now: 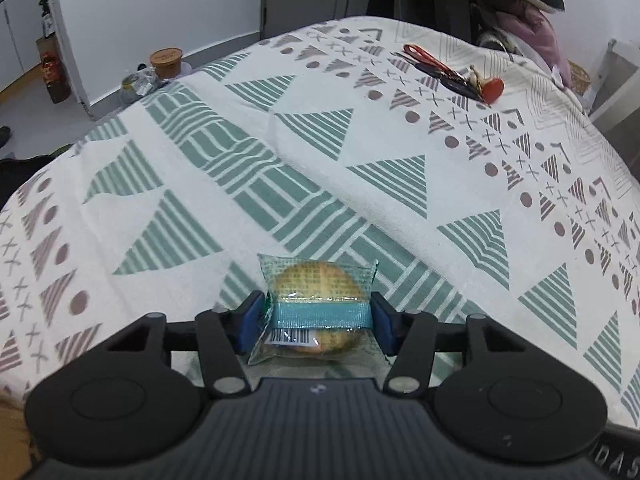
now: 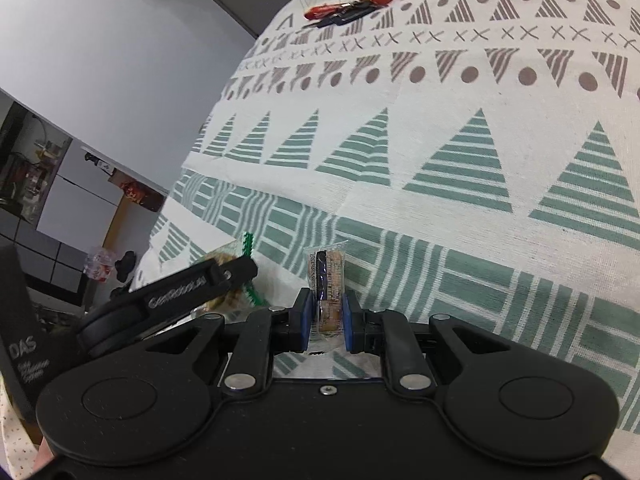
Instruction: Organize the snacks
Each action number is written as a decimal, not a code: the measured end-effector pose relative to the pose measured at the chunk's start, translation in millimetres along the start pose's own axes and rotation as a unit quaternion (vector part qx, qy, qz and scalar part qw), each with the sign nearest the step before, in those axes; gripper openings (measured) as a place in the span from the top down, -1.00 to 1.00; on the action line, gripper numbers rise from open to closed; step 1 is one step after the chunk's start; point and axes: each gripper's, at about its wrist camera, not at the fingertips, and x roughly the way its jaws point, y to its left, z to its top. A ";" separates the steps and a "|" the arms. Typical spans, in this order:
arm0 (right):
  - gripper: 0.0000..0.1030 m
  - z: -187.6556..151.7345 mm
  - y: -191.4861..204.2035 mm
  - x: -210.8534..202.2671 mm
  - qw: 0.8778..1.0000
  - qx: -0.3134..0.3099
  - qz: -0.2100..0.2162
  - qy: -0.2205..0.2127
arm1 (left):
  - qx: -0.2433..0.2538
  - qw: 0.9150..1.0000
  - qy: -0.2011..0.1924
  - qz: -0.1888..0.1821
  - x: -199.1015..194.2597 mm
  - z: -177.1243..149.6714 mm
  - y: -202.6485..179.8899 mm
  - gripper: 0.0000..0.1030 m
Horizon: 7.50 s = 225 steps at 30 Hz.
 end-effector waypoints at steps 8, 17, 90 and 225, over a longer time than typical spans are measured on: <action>0.69 -3.3 18.1 -14.9 0.999 -0.025 0.024 -0.011 | -0.018 1.000 -0.021 0.003 -41.9 -4.0 16.2 -0.07; 0.69 -18.8 42.8 -35.0 0.996 -0.074 0.037 -0.030 | -0.045 0.998 -0.048 0.014 -99.6 -15.1 45.4 -0.07; 0.09 -177.7 270.5 -72.1 0.973 -0.201 0.109 -0.040 | -0.240 0.968 -0.077 0.014 -295.8 -124.3 304.4 -0.55; -1.00 -236.4 130.5 -265.5 0.970 -0.211 0.048 -0.110 | -0.049 0.992 -0.118 0.016 -409.2 -214.8 168.5 -0.99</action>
